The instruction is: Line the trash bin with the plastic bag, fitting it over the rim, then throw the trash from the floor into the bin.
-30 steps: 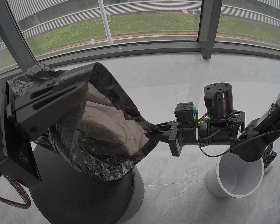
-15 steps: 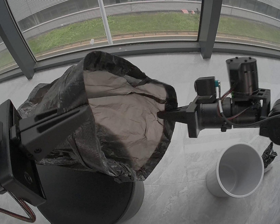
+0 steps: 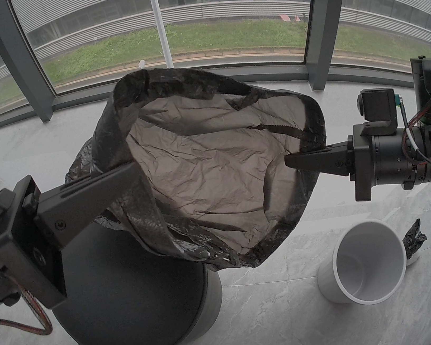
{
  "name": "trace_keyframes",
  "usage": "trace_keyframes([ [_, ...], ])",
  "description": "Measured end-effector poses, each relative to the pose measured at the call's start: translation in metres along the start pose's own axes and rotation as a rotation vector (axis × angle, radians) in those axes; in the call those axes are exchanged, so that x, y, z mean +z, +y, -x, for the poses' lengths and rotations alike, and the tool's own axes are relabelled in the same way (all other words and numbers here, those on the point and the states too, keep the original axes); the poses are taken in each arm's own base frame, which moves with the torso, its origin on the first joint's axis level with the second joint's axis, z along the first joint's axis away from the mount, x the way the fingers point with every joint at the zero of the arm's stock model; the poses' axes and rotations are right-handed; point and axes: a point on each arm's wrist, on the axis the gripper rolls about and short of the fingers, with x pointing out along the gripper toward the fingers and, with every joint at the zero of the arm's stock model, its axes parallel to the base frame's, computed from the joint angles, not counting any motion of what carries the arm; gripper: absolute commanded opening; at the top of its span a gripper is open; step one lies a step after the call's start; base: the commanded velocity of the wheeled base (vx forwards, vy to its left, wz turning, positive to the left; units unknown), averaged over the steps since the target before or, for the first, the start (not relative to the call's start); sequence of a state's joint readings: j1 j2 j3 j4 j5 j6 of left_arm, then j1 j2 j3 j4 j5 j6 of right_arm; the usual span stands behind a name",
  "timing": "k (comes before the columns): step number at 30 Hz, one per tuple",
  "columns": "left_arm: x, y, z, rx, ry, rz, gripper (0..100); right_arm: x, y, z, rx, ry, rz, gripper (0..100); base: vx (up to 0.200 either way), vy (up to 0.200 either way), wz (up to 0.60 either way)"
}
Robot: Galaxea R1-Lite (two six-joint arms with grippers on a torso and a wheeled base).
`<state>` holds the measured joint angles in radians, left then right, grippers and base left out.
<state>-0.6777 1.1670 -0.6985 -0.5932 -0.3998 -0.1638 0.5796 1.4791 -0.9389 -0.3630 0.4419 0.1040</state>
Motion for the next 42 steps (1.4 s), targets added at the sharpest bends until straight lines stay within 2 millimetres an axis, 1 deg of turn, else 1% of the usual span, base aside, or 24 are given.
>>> trace_keyframes([
  [4,-0.003,0.013,-0.005,0.019,0.013,0.028,0,0.003,0.003,0.007,0.0,0.006,-0.003,0,0.0,0.0,0.0],
  [7,-0.005,0.029,-0.006,0.062,0.024,0.036,0,0.005,0.005,0.012,-0.003,0.004,-0.002,0,0.0,0.0,0.0],
  [10,-0.014,0.044,-0.006,0.098,0.054,0.054,0,0.007,0.004,0.017,-0.014,-0.001,-0.002,0,0.0,0.0,0.0],
  [13,-0.023,0.053,-0.009,0.064,0.095,0.08,0,0.008,0.003,0.022,-0.029,-0.008,-0.001,0,0.0,-0.2,0.0],
  [18,-0.028,0.058,-0.017,-0.018,0.123,0.097,0,0.009,0.002,0.026,-0.038,-0.016,0.0,0,0.0,-0.2,0.0],
  [25,-0.035,0.061,-0.031,-0.065,0.145,0.107,0,0.012,0.003,0.031,-0.043,-0.031,0.005,0,0.0,-0.2,0.0],
  [31,-0.043,0.063,-0.035,-0.098,0.171,0.125,0,0.011,0.003,0.034,-0.049,-0.031,0.003,0,0.0,-0.2,0.0],
  [40,-0.051,0.064,-0.04,-0.103,0.194,0.135,0,-0.001,0.006,0.042,-0.051,-0.004,-0.012,0,0.0,-0.2,0.0],
  [42,-0.053,0.065,-0.041,-0.102,0.189,0.127,0,-0.003,0.007,0.045,-0.05,-0.002,-0.015,0,0.0,0.0,0.0],
])
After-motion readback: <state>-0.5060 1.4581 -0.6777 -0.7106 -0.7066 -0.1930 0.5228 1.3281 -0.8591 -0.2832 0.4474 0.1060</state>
